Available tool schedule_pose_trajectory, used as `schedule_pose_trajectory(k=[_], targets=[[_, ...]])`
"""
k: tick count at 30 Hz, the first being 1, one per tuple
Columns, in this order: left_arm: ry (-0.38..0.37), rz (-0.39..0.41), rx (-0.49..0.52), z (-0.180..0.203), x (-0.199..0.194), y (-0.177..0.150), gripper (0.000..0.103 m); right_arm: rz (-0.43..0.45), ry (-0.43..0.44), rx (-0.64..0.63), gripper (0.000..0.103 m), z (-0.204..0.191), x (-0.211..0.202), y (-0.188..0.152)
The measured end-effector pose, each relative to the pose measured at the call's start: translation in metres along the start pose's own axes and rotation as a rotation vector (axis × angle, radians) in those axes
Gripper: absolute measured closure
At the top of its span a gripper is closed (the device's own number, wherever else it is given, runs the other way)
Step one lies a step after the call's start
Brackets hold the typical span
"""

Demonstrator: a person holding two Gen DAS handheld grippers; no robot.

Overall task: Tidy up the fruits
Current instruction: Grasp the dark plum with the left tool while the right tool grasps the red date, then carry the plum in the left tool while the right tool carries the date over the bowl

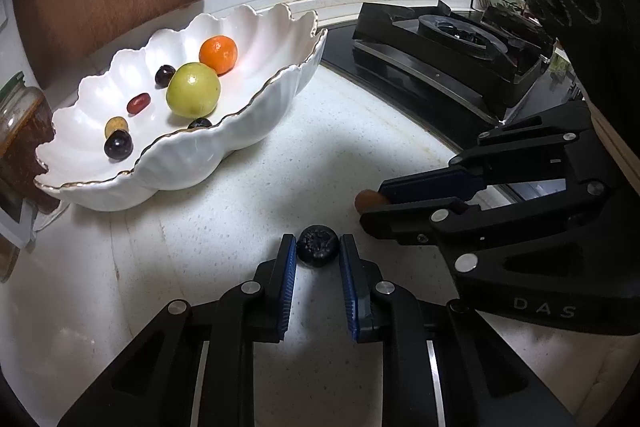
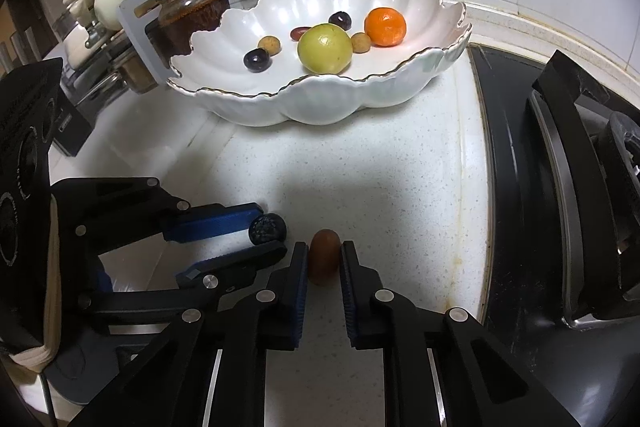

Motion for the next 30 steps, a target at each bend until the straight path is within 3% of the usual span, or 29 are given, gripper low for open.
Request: schedule_pose_trajectory(k=[15,30], targets=[[0.063,0.062,-0.121,-0.004,-0.043,0.003,0.081,0.062,0.015,-0.020,0.086,-0.004,-0.027,0.003],[0.136,0.168,-0.302,-0.012,-0.098,0.008,0.081,0.193,0.018,-0.056,0.086,-0.014,-0.081,0.017]])
Point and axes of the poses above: each gripper's, at about its wrist camera, not at the fingertips, and x roughly the way its jaws point, z to its right, y to its top, the point moved 7 cm from there along x, roughly the way its jaws point
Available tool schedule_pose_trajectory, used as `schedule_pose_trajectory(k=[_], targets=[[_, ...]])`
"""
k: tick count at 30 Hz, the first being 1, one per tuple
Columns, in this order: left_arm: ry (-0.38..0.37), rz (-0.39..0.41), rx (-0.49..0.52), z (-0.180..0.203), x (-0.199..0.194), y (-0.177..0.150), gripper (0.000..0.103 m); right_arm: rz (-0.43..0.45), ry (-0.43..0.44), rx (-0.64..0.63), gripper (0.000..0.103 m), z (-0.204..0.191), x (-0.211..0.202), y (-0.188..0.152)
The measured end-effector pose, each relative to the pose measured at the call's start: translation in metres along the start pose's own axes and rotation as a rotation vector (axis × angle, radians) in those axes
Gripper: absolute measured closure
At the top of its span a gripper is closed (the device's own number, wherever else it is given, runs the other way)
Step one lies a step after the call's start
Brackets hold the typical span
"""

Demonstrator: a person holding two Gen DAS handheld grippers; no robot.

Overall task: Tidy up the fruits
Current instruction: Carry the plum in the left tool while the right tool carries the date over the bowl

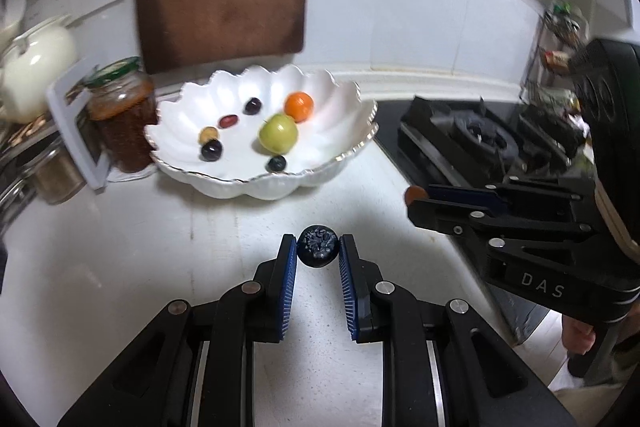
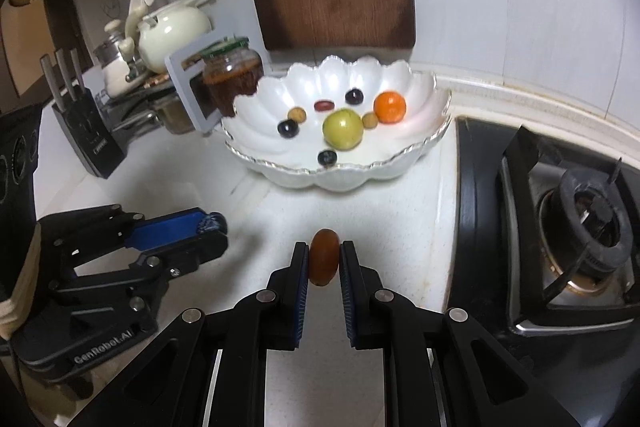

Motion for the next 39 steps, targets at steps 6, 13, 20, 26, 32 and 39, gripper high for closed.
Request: schedule_pose_trajectory(k=[6,13,20,26,32,39], targets=[[0.036,0.055,-0.051,-0.006,-0.022,0.013,0.081,0.070,-0.007,-0.008,0.086,-0.002,-0.020,0.015],[0.079,0.130,-0.075,-0.009,-0.043,0.029,0.081,0.138,-0.015,-0.020,0.086,-0.003,-0.038,0.032],[0.125,0.182,-0.092,-0.016,-0.052,0.047,0.081,0.201,-0.032,-0.034,0.086,-0.002,-0.049,0.052],[0.157,0.221,-0.110,-0.022,-0.055,0.065,0.081,0.251,-0.052,-0.032,0.086,0.002,-0.054,0.071],[0.182,0.238,-0.127,-0.030,-0.049,0.082,0.081,0.275,-0.071,-0.021,0.086,0.010,-0.050,0.086],[0.196,0.221,-0.148,-0.042,-0.035,0.095,0.081,0.273,-0.090,-0.019,0.086,0.017,-0.036,0.101]])
Point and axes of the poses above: each gripper's, at about its wrist camera, not at the fingertips, and x roughly the way its jaws point, z to its right, y to its top, the point moved 7 cm from there along x, roughly the way its jaws point
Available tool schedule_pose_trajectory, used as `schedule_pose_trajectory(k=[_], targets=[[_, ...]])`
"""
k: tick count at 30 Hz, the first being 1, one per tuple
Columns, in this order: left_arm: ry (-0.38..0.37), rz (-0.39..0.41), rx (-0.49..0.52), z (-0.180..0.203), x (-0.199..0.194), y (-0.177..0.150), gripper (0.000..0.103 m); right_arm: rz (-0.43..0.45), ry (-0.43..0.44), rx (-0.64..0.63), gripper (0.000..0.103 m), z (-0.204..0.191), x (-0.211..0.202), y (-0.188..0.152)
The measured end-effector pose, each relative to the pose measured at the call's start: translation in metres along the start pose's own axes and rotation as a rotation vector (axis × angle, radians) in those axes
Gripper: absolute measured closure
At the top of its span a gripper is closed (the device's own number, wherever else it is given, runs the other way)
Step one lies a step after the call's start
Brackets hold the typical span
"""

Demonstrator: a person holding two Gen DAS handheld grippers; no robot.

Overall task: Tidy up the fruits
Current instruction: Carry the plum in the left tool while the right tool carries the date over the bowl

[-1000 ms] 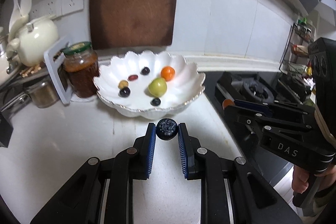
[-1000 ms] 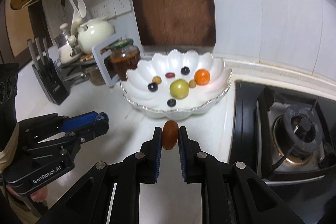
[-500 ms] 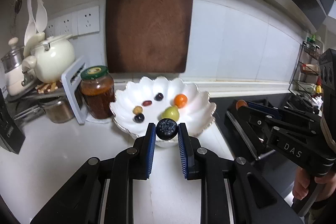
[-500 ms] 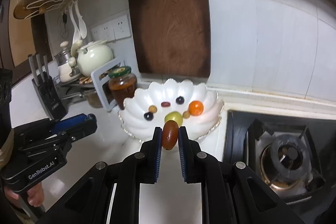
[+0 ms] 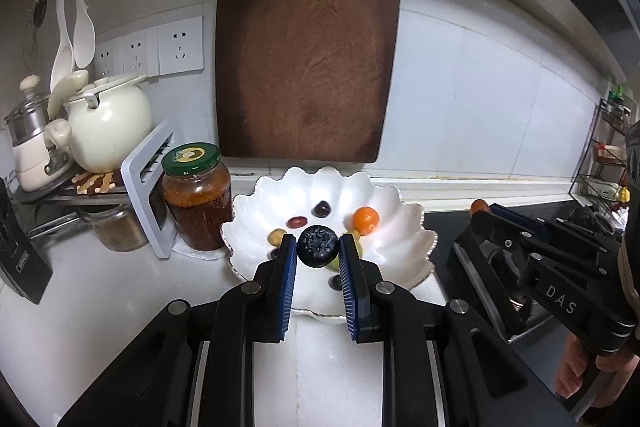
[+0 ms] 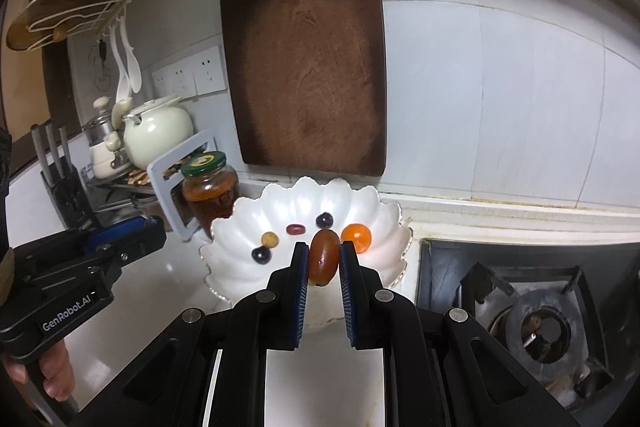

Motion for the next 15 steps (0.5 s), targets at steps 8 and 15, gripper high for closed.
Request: schedule_pose_trajectory(k=[8,15], targets=[[0.025,-0.014,0.003,-0.007,0.024,0.007,0.081,-0.048,-0.014,0.004,0.086,0.008,0.032,0.001],[0.049,-0.056,0.010,-0.014,0.049,0.006,0.081,-0.085,-0.032,0.000,0.086,0.014,0.057,0.000]])
Point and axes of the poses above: each gripper's, at about its wrist camera, not at the fingertips, and x roughly the way its jaws point, z to its right, y to its top, the point moved 7 cm from there along x, roughly the way its jaws point
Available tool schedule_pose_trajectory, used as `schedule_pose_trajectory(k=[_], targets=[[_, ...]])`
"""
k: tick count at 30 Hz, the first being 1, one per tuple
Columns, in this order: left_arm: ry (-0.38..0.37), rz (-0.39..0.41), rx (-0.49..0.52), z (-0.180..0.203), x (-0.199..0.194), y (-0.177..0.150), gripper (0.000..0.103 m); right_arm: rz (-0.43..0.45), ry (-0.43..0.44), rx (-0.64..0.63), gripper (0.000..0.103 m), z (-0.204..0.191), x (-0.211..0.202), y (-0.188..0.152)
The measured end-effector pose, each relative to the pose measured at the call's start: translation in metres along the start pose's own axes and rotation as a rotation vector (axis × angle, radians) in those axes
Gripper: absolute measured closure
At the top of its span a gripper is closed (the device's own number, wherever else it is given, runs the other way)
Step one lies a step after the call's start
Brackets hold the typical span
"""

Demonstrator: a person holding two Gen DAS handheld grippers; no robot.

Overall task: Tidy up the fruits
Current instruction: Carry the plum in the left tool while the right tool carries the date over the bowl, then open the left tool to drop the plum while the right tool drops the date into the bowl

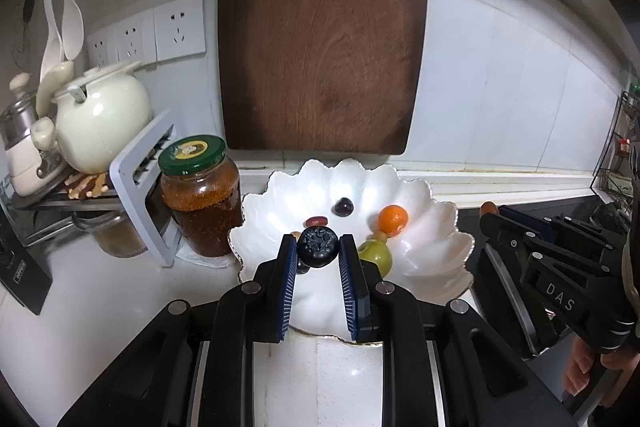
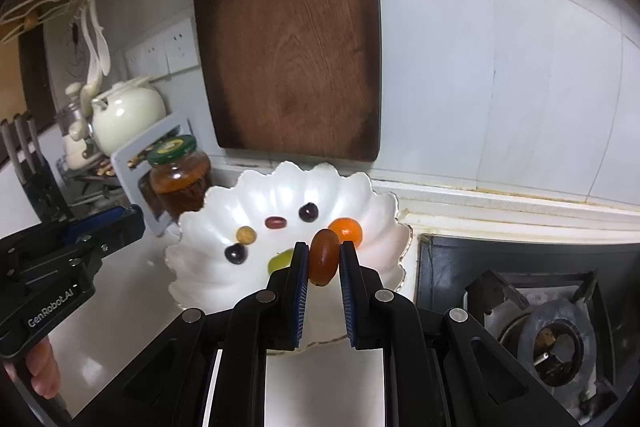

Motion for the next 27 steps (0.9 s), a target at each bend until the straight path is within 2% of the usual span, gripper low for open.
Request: schedule_pose_trajectory(k=[14,27], targets=[[-0.004,-0.130,-0.024,-0.006,0.053,-0.014,0.081,-0.090,-0.025,-0.031,0.086,0.001,0.047,-0.003],[0.009,-0.259,0.008,-0.006,0.101,-0.036,0.081,-0.235,-0.023,-0.026,0.086,0.005,0.093,-0.027]])
Point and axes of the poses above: each gripper's, at about its wrist camera, not at the fingertips, and x roughly the way its jaws point, z to its right, y to its top, the point moved 7 cm from there along x, roughly the way its jaws point
